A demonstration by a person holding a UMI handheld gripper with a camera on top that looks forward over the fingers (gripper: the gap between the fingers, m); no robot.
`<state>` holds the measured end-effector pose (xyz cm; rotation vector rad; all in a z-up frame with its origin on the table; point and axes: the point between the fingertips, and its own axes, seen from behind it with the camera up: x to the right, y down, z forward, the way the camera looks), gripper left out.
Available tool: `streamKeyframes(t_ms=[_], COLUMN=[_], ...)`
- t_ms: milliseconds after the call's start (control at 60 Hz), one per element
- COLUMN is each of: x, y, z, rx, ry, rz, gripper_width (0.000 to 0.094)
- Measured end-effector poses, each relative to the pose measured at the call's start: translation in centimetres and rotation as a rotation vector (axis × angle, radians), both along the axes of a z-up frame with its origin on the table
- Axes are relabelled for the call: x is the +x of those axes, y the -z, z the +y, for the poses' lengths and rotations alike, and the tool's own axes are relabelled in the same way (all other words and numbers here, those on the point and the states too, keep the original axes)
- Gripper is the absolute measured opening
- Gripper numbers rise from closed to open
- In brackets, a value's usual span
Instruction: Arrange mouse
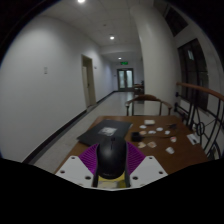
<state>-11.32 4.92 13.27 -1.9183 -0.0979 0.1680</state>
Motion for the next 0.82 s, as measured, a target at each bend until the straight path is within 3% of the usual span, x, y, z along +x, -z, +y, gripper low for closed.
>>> streamKeyframes(t_ms=[67,133,283,450,550,583,817], x=[-4.5,-6.7,-5.8,-6.4,-6.1,-5.8,0.3], y=[3.3,8.3,14.5,14.7,13.7,12.9,9.8], z=[-1.7,-2.5,-2.8,-3.2,-5.1,-5.8,-12.5], rx=[-0.038,-0.143,-0.245,-0.286,-0.287,-0.265,-0.216], ry=[-0.060,-0.098,-0.045,-0.131,-0.222,-0.244,-0.307], rz=[-0.015,-0.058,-0.131,-0.130,-0.114,-0.108,0.099], gripper_width=[0.0356,0.0358,0.0372,0.0571,0.0832,0.0866,0.0855])
